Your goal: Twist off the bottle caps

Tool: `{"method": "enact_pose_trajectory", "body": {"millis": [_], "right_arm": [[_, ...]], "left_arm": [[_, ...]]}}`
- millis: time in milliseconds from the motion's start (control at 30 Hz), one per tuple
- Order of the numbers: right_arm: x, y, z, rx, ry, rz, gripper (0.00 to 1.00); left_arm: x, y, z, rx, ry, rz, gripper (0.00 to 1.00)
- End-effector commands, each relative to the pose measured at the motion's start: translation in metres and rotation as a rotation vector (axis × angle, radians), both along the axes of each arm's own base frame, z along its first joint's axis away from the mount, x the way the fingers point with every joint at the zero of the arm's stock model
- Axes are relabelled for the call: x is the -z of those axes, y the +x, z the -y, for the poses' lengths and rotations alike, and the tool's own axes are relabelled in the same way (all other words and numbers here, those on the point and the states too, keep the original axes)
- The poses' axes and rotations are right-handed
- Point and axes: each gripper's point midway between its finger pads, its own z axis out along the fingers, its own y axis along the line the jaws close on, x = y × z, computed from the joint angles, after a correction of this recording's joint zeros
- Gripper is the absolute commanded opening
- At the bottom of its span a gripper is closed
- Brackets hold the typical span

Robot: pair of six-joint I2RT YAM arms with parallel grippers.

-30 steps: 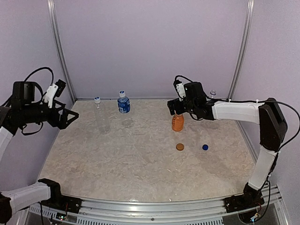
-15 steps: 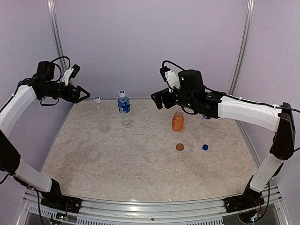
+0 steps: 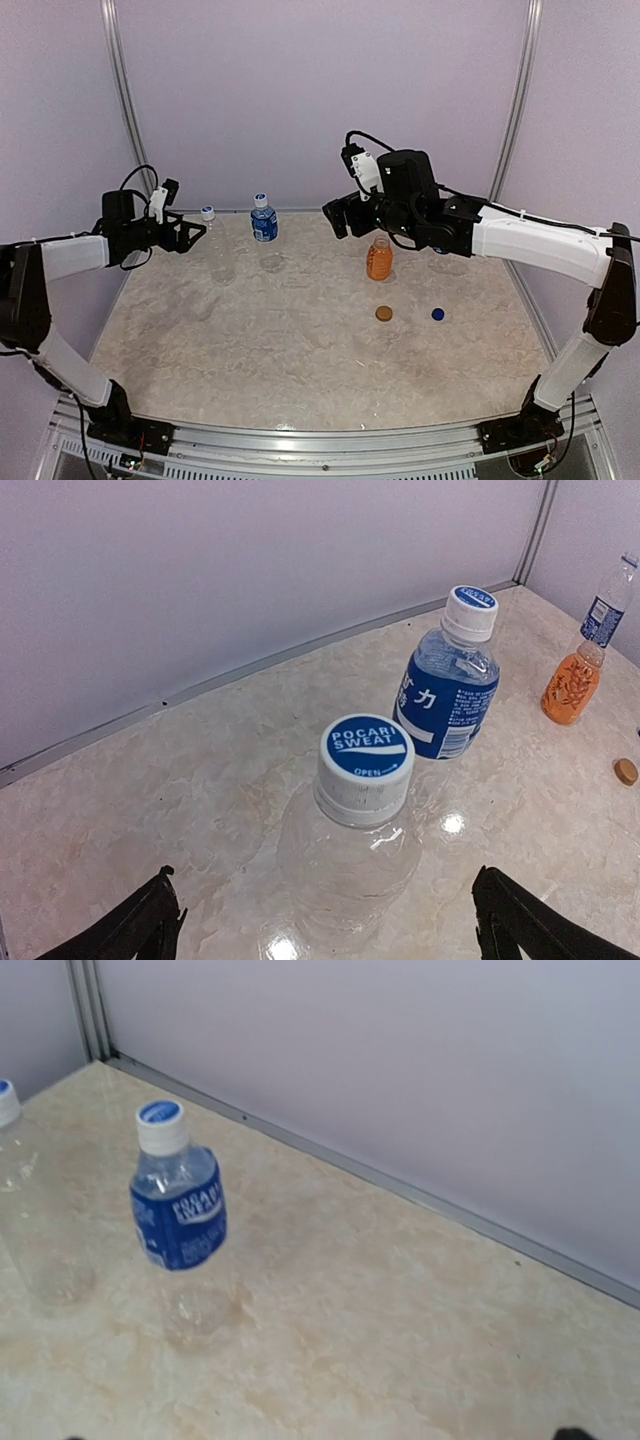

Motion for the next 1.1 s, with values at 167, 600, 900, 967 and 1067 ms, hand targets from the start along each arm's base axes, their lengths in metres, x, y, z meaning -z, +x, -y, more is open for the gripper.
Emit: {"method": "enact_pose_trajectory", "body": {"millis": [167,600,900,967,1067], "right_arm": [[0.01,-0.005,0.015,0.065,-0.097,-0.029,0.99],[0.021,0.007,0.012,0.096,-0.208,-0.047,0.99],[0.018,0.007,0.014,0.104,-0.213,-0.042,0.99],[0.016,0.007,0.015,0.107,-0.212,-0.042,0.99],[0.015,0.006,0.017,0.108,-0.21,-0.045,0.99]], "left_arm": [[0.005,0.022,0.018,0.109,-0.021,0.131,0.99],[0.02,0.05,0.042,0.155,-0.043,0.081,0.99],[0.033,0.051,0.046,0.191,-0.035,0.046,0.79],[0.034,0.049,0.047,0.202,-0.037,0.042,0.74],[0.03,0.047,0.048,0.21,-0.042,0.043,0.66]]}}
